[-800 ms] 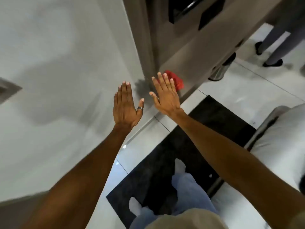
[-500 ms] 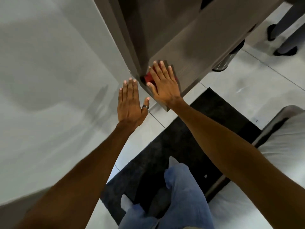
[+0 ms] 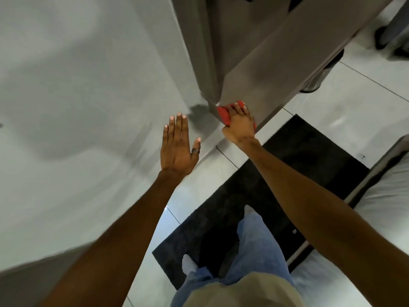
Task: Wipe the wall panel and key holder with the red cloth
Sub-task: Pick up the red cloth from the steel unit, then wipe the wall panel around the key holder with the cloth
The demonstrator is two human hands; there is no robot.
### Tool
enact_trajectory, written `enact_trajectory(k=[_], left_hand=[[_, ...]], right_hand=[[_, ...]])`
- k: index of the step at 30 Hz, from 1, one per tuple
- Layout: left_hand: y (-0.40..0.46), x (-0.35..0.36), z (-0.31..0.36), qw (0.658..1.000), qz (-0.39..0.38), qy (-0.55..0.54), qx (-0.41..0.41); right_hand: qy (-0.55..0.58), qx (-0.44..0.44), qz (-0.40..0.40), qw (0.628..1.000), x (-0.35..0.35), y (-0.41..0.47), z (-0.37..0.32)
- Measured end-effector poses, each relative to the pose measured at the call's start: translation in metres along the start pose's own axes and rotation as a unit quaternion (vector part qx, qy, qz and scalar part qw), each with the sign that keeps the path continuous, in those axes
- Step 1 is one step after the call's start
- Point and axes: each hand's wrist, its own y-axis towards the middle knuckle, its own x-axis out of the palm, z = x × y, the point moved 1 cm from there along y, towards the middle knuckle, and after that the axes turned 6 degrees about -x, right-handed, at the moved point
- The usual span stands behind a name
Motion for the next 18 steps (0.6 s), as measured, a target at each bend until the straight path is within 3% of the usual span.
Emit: enact_trajectory(k=[2, 4, 5, 7, 10, 12, 16, 18], left_hand=[[-0.017, -0.020, -0.025, 0.999, 0.034, -0.013, -0.011], [-0.038, -0.044, -0.056, 0.996, 0.084, -0.037, -0.023], [-0.049, -0.059, -0.072, 0.992, 0.113, -0.048, -0.024], [-0.072, -0.092, -0.110, 0.982, 0.175, -0.060, -0.023], [-0.111, -0.144, -0.173, 0.964, 0.264, -0.022, -0.025], [-0.135, -0.178, -0.208, 0.948, 0.319, 0.008, -0.012], [-0.178, -0.235, -0.265, 0.893, 0.446, 0.039, -0.035], [-0.207, -0.257, -0.303, 0.869, 0.487, 0.049, -0.071]], right_hand=[[0.166, 0.081, 0.069, 0.980, 0.002, -0.026, -0.033], [0.419, 0.183, 0.057, 0.887, 0.007, -0.057, -0.083], [0.515, 0.199, 0.032, 0.833, 0.011, -0.071, -0.111], [0.609, 0.165, 0.009, 0.775, 0.015, -0.095, -0.174], [0.656, 0.050, 0.019, 0.753, 0.016, -0.134, -0.282], [0.641, -0.049, 0.049, 0.764, 0.013, -0.160, -0.345], [0.534, -0.249, 0.195, 0.784, 0.014, -0.201, -0.435], [0.486, -0.321, 0.268, 0.767, 0.024, -0.219, -0.480]])
